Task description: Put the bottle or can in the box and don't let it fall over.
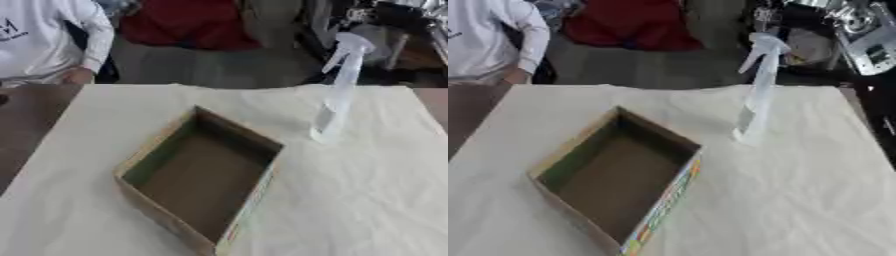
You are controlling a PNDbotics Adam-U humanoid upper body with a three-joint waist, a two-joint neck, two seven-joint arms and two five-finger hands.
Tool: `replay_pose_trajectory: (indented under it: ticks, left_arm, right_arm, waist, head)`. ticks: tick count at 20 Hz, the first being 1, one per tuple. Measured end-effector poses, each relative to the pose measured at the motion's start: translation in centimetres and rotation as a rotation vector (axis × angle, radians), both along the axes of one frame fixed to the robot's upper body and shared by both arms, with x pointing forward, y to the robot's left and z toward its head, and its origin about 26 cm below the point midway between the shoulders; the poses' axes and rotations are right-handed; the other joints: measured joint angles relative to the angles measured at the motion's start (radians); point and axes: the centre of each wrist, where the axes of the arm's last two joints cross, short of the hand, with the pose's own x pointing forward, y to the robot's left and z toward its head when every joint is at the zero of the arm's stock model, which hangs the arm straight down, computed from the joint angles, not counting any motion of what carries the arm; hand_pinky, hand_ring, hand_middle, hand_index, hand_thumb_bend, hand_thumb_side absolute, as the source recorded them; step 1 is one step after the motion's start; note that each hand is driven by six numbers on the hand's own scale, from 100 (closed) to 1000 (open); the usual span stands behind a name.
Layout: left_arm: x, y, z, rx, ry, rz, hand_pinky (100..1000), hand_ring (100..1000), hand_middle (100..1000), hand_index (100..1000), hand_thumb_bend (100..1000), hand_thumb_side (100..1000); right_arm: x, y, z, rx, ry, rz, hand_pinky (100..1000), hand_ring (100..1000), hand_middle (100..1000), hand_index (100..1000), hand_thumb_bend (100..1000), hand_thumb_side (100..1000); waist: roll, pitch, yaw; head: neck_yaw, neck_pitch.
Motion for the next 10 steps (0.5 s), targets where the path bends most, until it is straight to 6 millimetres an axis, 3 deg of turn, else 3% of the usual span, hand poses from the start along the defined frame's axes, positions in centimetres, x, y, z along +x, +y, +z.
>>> replay_pose_trajectory:
  ticks: [10]
  left_arm:
    - [-0.01,-0.05,-0.1,0.005,0.005,-0.006,712,720,734,869,239,647]
  right_arm:
    - [-0.29,-0.51,0.29,0.011,0.013,0.022,912,952,913,932,100,655]
  waist:
    - [0.0,0.0,-0.006]
  head:
    - [0.0,0.006]
